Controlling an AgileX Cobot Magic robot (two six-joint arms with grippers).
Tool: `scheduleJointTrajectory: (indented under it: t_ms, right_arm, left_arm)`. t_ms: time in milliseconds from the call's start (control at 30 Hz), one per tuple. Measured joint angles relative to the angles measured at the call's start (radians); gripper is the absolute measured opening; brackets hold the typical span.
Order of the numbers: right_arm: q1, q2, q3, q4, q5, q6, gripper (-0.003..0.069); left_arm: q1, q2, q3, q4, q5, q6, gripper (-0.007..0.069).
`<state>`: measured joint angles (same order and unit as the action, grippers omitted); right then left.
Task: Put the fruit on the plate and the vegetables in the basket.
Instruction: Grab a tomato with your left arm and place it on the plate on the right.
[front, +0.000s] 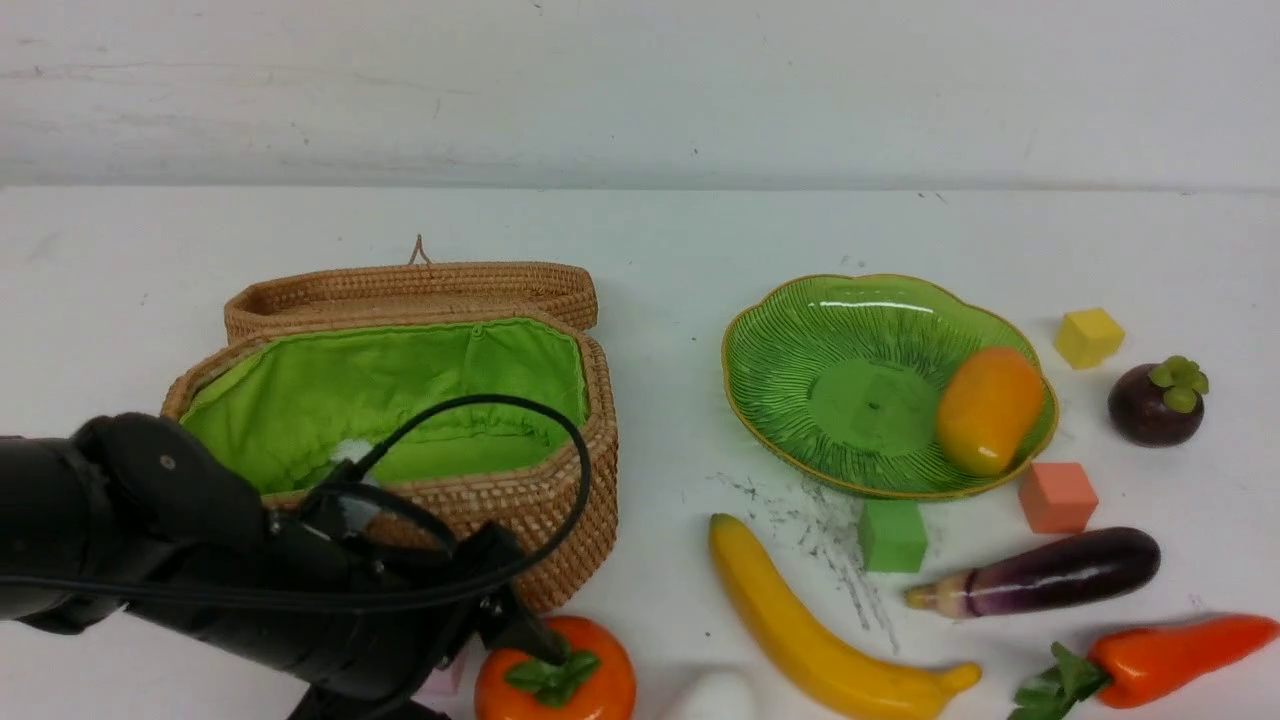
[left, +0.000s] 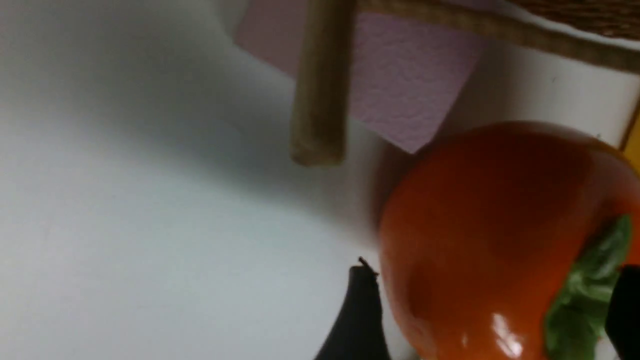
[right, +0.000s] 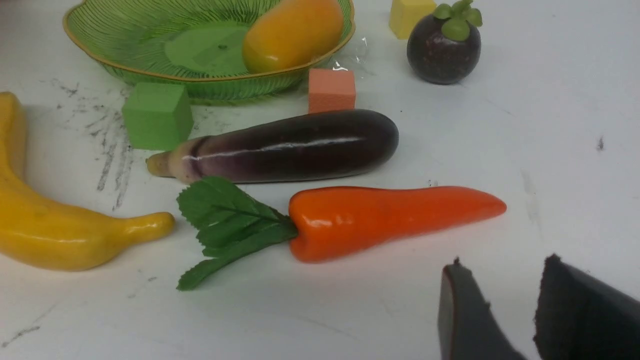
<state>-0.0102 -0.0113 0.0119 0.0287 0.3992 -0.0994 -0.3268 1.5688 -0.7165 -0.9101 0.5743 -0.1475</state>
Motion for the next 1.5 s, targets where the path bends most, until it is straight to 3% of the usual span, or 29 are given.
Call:
scheduleJointTrajectory:
  t_ms: [233, 367, 667, 1033, 1233, 1500]
  right_arm:
    - [0.0, 0.0, 0.0, 0.0, 0.0, 0.0, 0.0244]
    - [0.0, 0.0, 0.0, 0.0, 0.0, 0.0, 0.0244]
    - [0.0, 0.0, 0.0, 0.0, 0.0, 0.0, 0.0244]
    - [0.0, 0.0, 0.0, 0.0, 0.0, 0.0, 0.0244]
    - [0.0, 0.0, 0.0, 0.0, 0.0, 0.0, 0.0244]
    - [0.0, 0.0, 0.0, 0.0, 0.0, 0.0, 0.0244]
  left_arm:
    - [0.0, 0.074, -0.01, -0.197, -0.035, 0.227, 0.0455]
    - [0.0, 0.089, -0.012, -0.271, -0.037, 0.298, 0.038]
    - [0.007, 0.09, -0.011, -0.292, -0.004, 0.312, 0.037]
    - [0.007, -0.099, 0.003, -0.22, 0.055, 0.255, 0.037]
    - [0.007, -0.273, -0.006, -0.119, 0.09, 0.178, 0.037]
    - [0.007, -0.148, -0.397, -0.032, 0.181, 0.168, 0.0368]
